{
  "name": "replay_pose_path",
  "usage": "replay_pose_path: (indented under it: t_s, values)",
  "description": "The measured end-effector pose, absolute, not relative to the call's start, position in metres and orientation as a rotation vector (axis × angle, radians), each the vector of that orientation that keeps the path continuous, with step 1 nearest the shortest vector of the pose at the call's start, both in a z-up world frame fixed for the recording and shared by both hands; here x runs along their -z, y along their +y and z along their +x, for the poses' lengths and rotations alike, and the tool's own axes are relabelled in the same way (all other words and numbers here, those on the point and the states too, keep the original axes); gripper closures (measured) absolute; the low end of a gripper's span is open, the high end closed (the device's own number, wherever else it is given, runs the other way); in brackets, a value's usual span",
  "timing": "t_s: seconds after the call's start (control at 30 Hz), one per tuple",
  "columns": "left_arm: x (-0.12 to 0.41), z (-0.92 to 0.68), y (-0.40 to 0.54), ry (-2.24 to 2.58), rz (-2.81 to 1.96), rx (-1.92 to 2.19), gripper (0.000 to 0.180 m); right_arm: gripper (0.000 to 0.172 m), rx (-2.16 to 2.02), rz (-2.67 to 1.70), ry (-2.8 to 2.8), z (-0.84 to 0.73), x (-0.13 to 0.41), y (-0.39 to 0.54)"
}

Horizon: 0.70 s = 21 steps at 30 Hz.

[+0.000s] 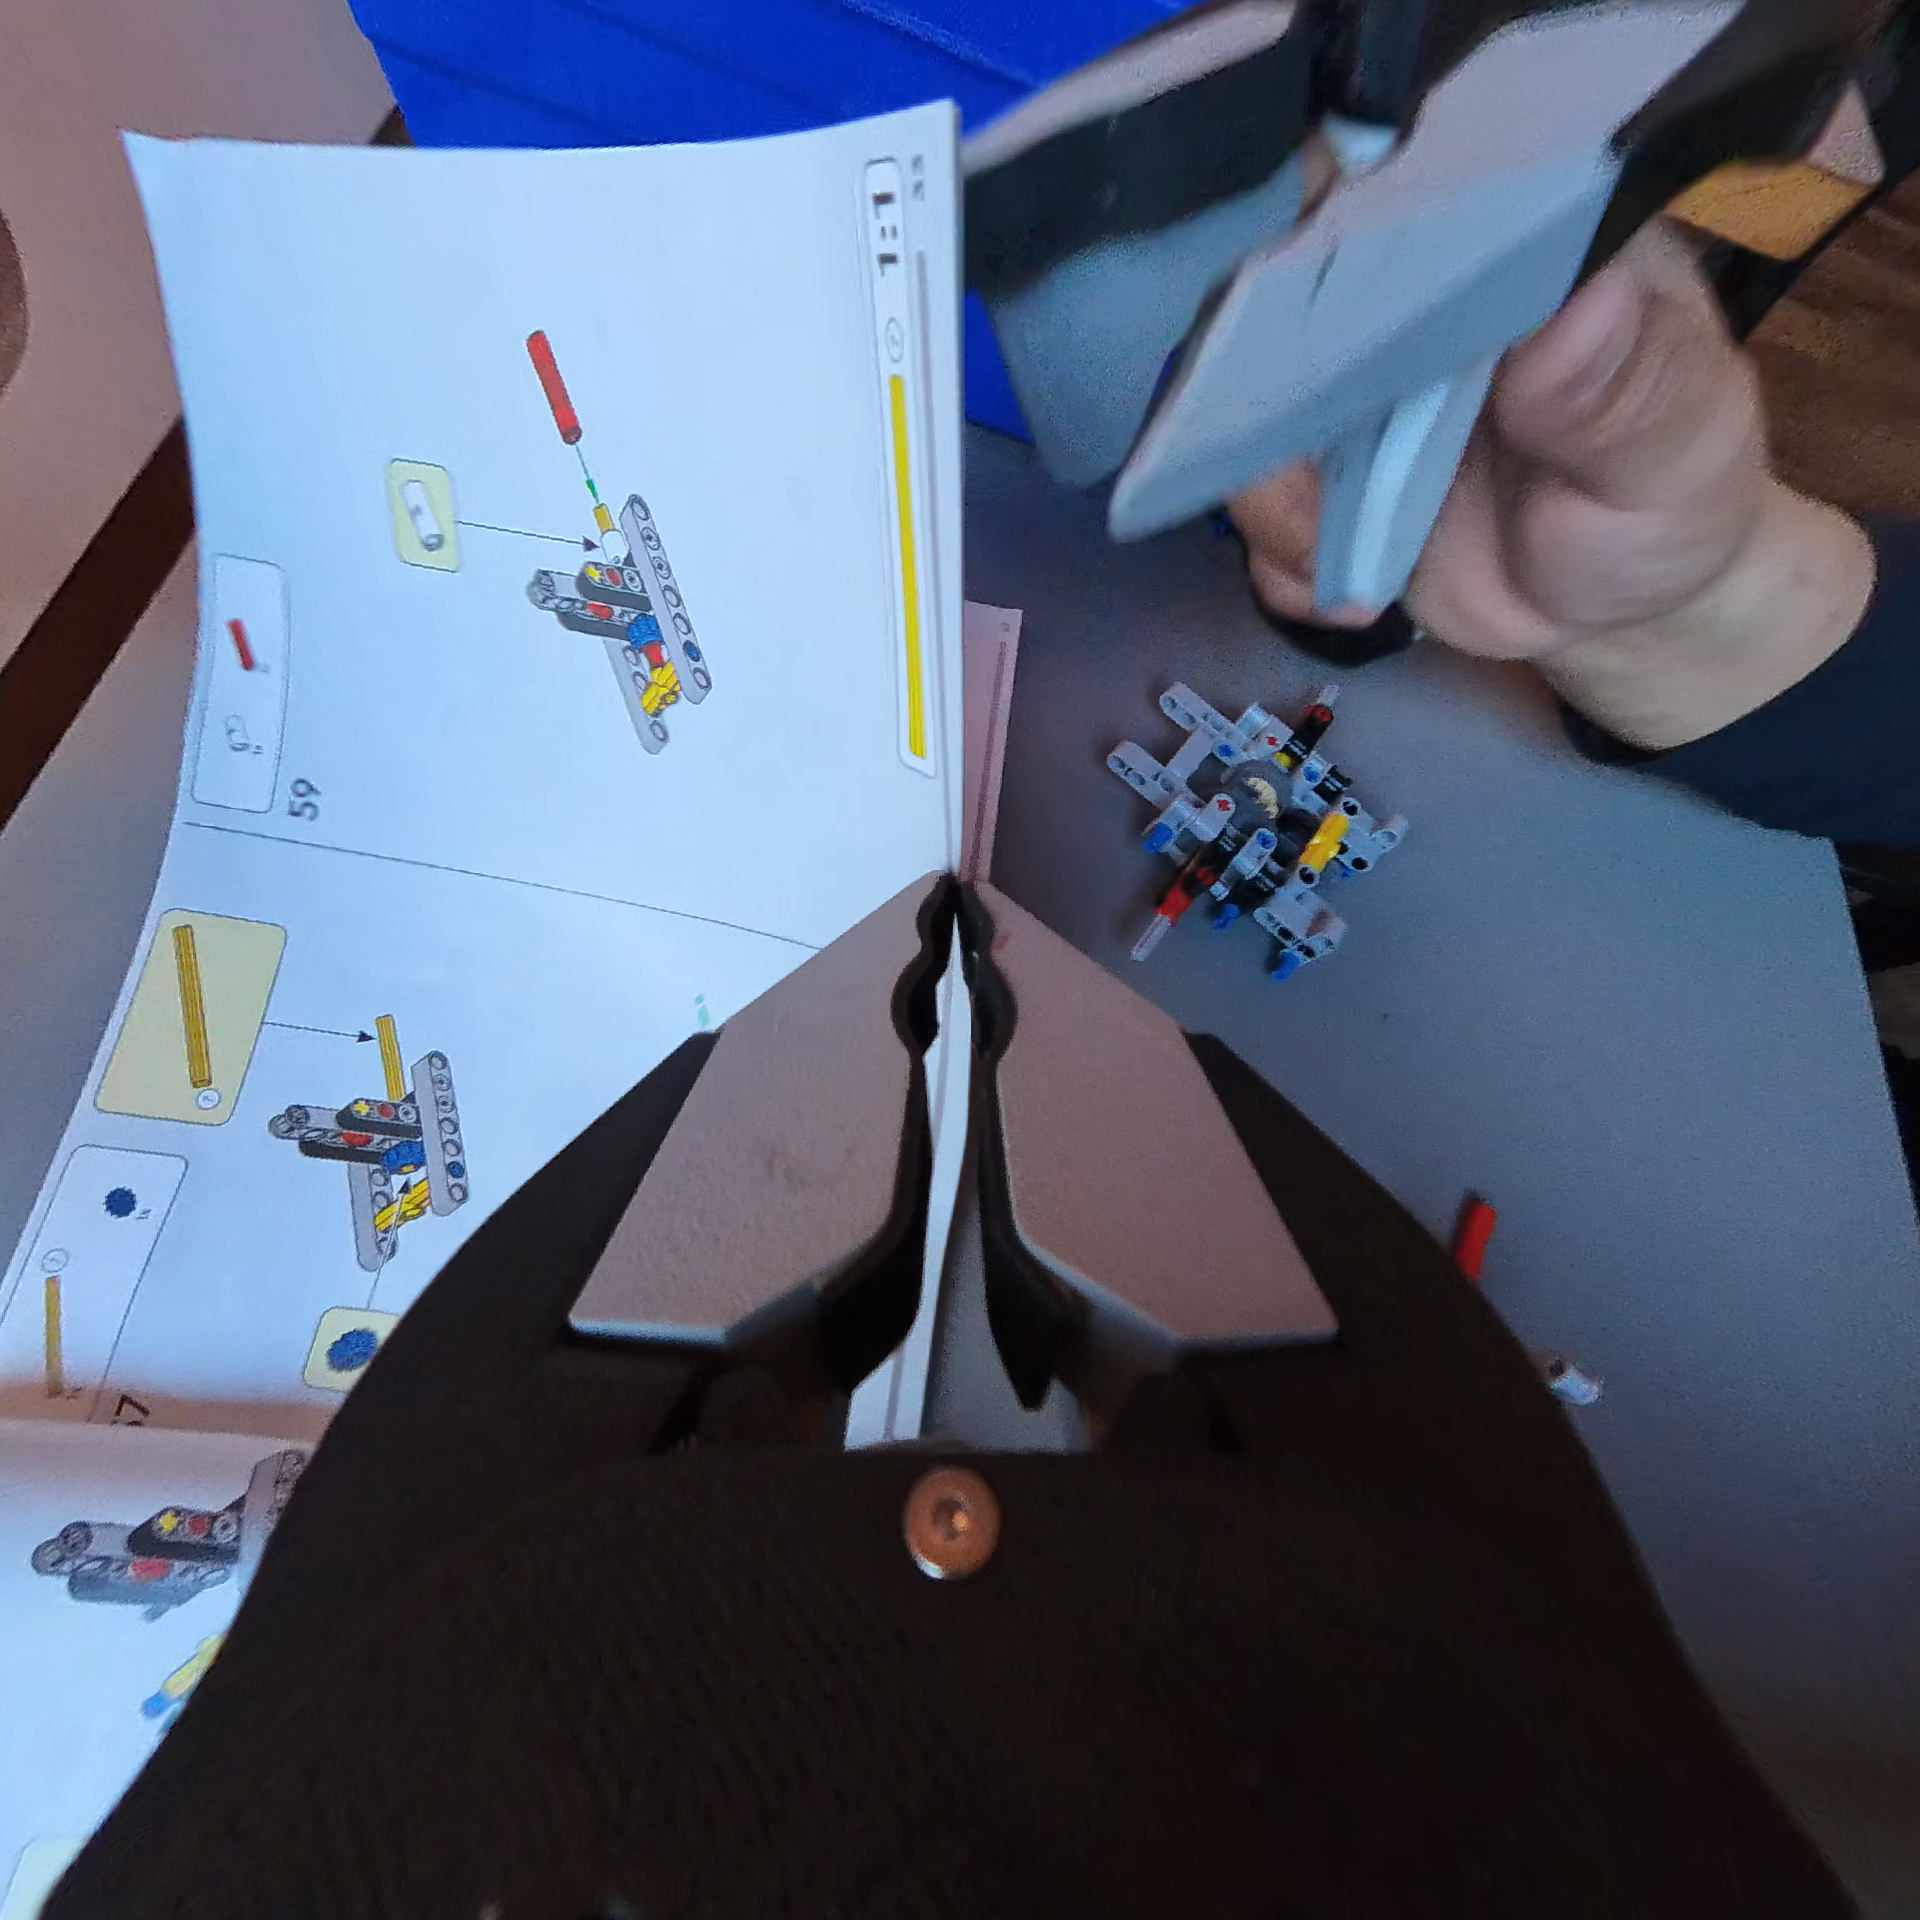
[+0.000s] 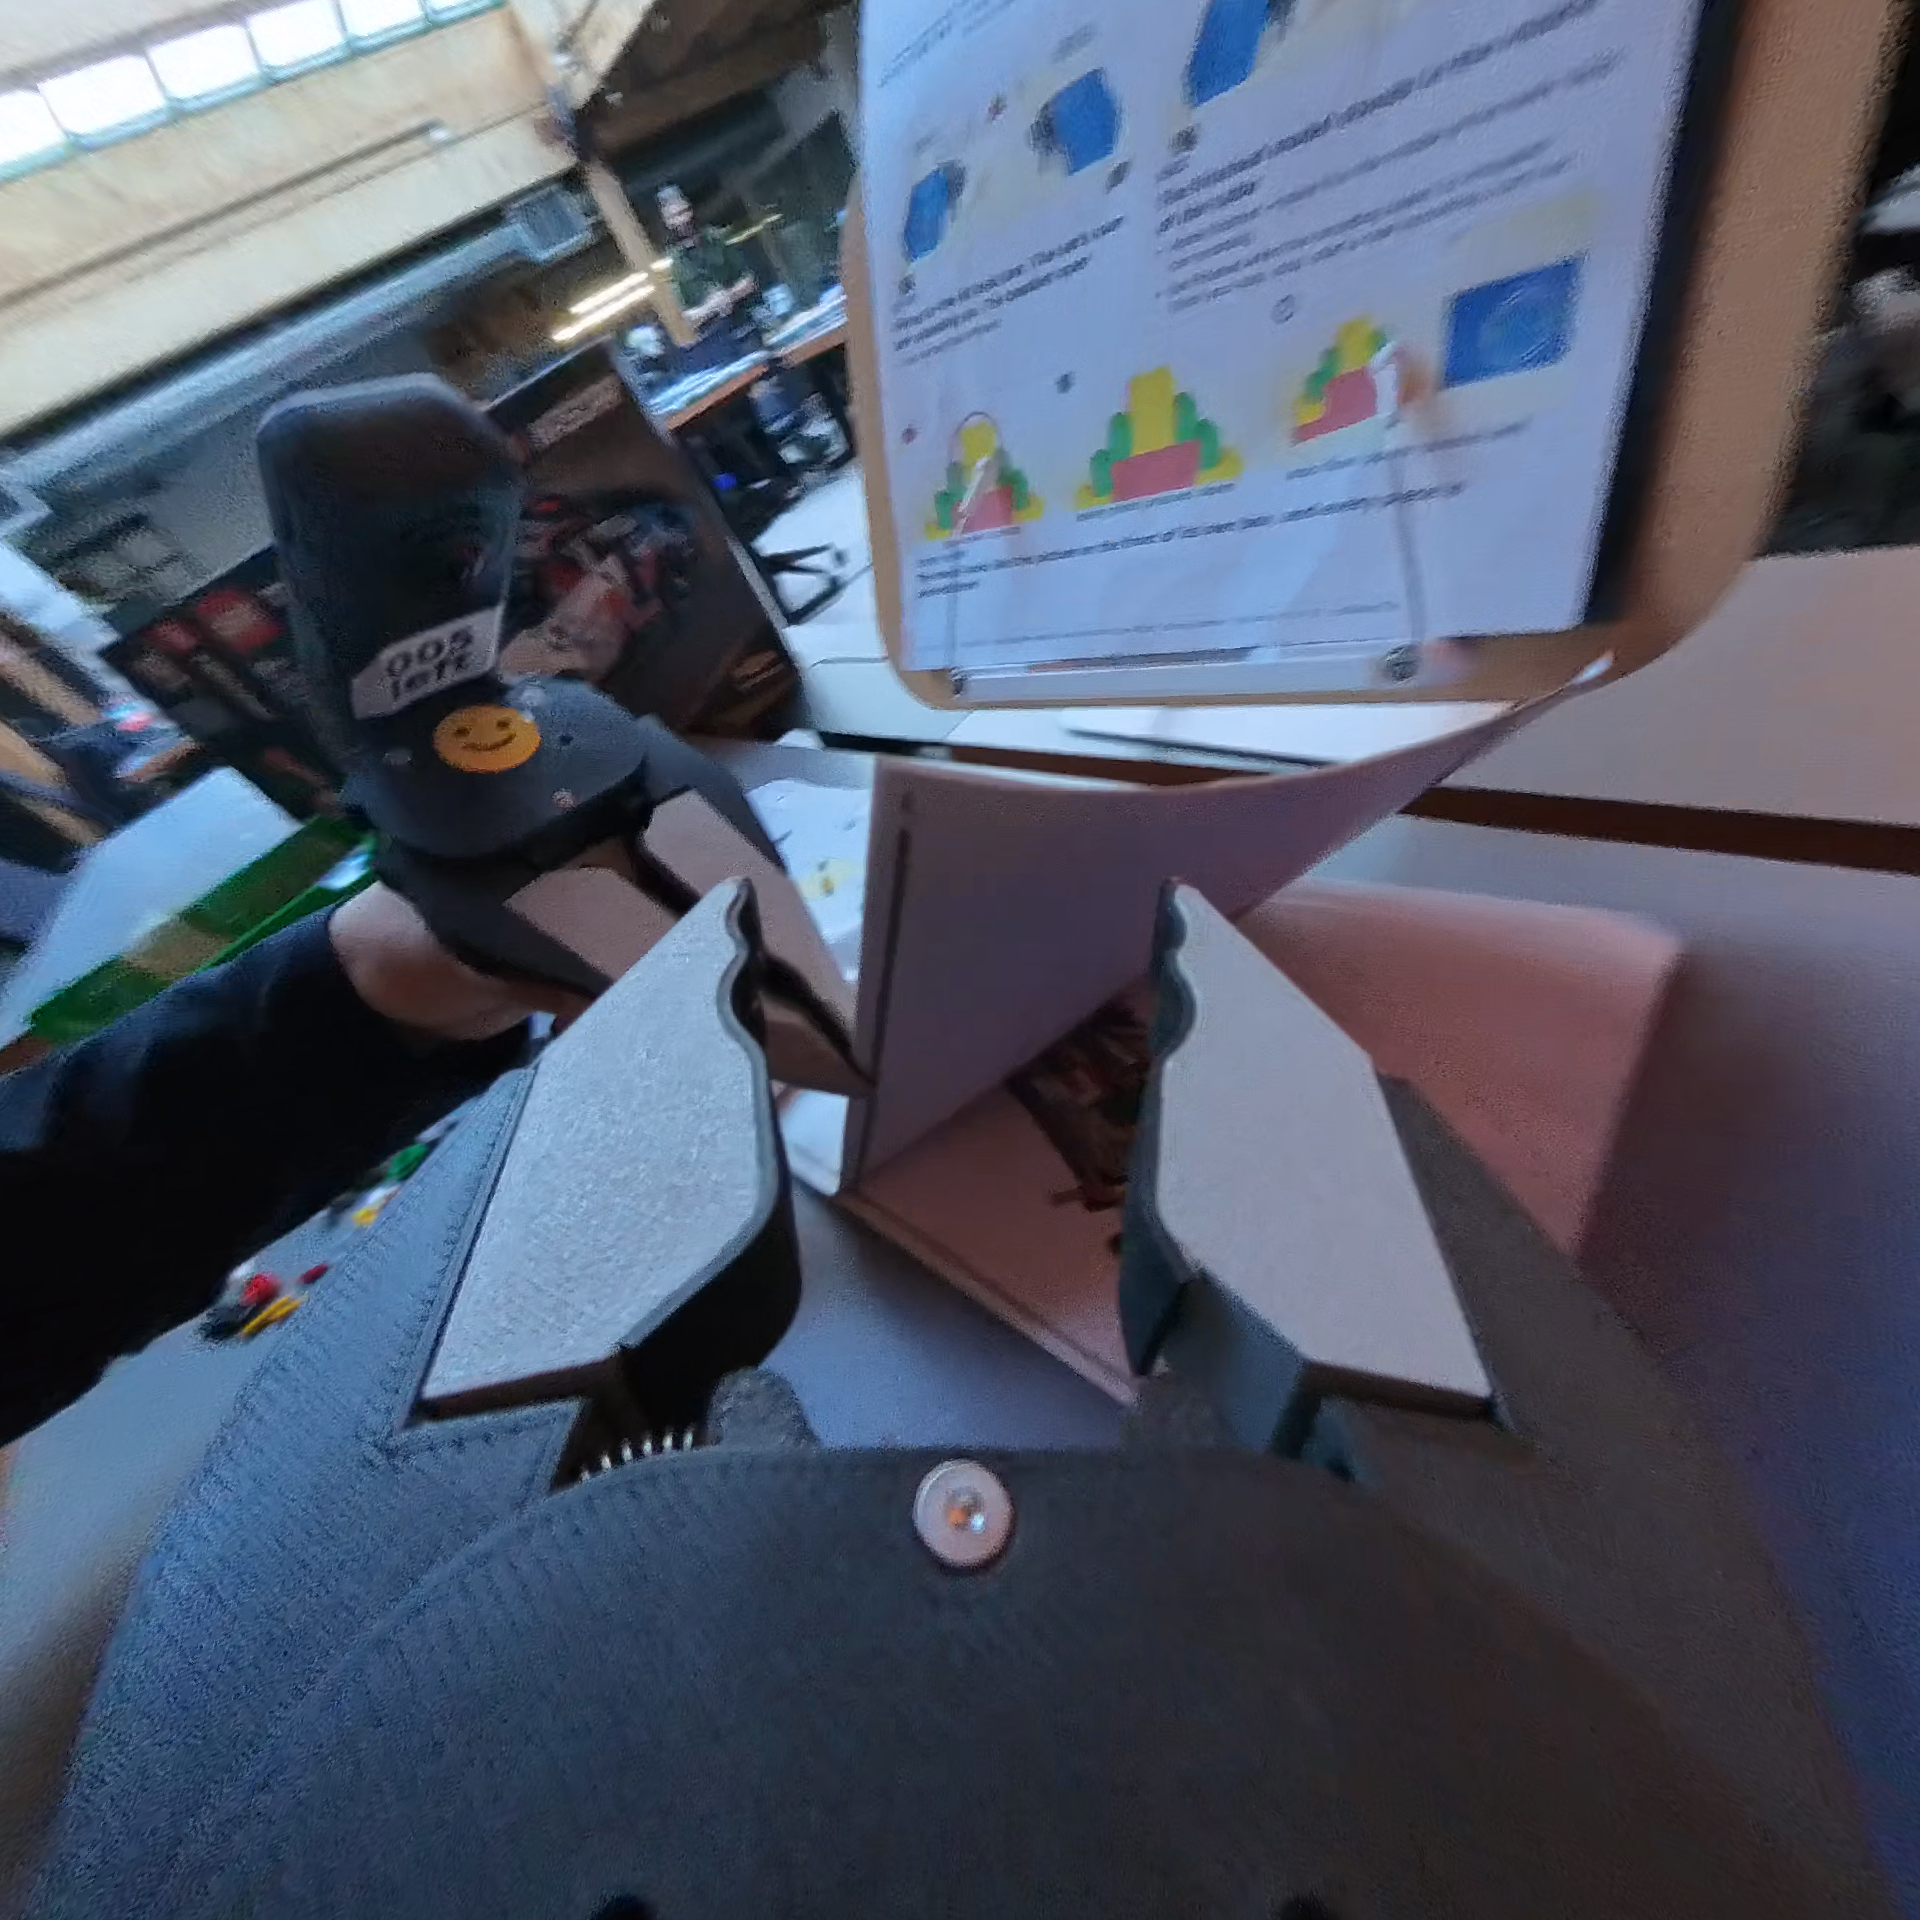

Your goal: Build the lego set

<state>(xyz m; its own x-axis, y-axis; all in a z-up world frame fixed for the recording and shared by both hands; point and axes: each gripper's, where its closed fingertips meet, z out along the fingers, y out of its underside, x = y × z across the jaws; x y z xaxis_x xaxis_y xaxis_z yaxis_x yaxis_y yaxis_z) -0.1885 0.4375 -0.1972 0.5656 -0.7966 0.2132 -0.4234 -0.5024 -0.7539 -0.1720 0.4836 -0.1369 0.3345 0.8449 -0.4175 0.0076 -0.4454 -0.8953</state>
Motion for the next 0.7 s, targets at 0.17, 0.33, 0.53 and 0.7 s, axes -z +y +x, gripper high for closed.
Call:
replay_pose_path:
  t_s: [0.17,0.33,0.53,0.7]
  values:
    - [0.196,-0.191,0.428,0.919,-2.169,0.71,0.169,0.1,-1.048,-1.888,-0.822,-0.159,0.188,0.486]
    - [0.181,-0.235,0.405,0.854,-2.198,0.515,0.148,0.103,-0.954,-1.899,-0.821,-0.145,0.193,0.491]
    - [0.172,-0.266,0.366,0.687,-2.18,0.489,0.139,0.123,-0.923,-1.993,-0.831,-0.141,0.215,0.495]
    - [0.193,-0.277,0.332,0.633,-2.135,0.415,0.143,0.144,-0.859,-2.028,-0.845,-0.133,0.223,0.499]
